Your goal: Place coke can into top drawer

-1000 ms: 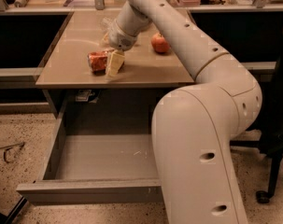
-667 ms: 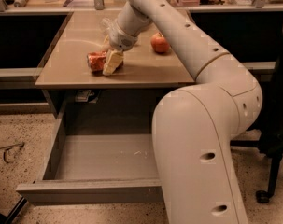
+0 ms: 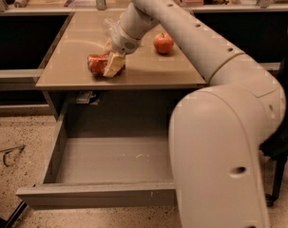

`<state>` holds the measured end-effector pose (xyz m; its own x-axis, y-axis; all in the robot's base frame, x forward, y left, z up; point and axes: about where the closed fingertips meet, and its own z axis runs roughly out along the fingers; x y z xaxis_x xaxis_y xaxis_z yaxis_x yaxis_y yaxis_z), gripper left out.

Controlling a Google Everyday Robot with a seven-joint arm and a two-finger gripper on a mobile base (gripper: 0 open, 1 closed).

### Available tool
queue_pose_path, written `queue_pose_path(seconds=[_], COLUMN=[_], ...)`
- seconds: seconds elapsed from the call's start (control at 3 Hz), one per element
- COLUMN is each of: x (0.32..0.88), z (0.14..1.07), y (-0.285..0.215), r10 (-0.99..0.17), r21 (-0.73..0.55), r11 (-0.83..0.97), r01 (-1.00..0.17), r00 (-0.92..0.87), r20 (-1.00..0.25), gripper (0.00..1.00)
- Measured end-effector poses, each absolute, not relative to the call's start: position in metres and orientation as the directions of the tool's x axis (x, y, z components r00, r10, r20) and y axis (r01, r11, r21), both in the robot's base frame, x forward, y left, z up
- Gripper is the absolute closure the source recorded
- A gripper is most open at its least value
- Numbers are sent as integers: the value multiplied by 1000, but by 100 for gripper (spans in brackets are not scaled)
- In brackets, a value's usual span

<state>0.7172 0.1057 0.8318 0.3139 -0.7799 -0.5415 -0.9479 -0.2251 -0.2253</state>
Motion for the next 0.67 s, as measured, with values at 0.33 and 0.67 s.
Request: queue_pose_path(seconds=[0.33, 0.67], x=[685, 635], z=[894, 943], y=[79, 67], r10=[-762, -717], r21=[-352, -449], r11=[-122, -25], r01=[-928, -893], r00=[315, 329], r20=[-566, -615], gripper=[100, 100])
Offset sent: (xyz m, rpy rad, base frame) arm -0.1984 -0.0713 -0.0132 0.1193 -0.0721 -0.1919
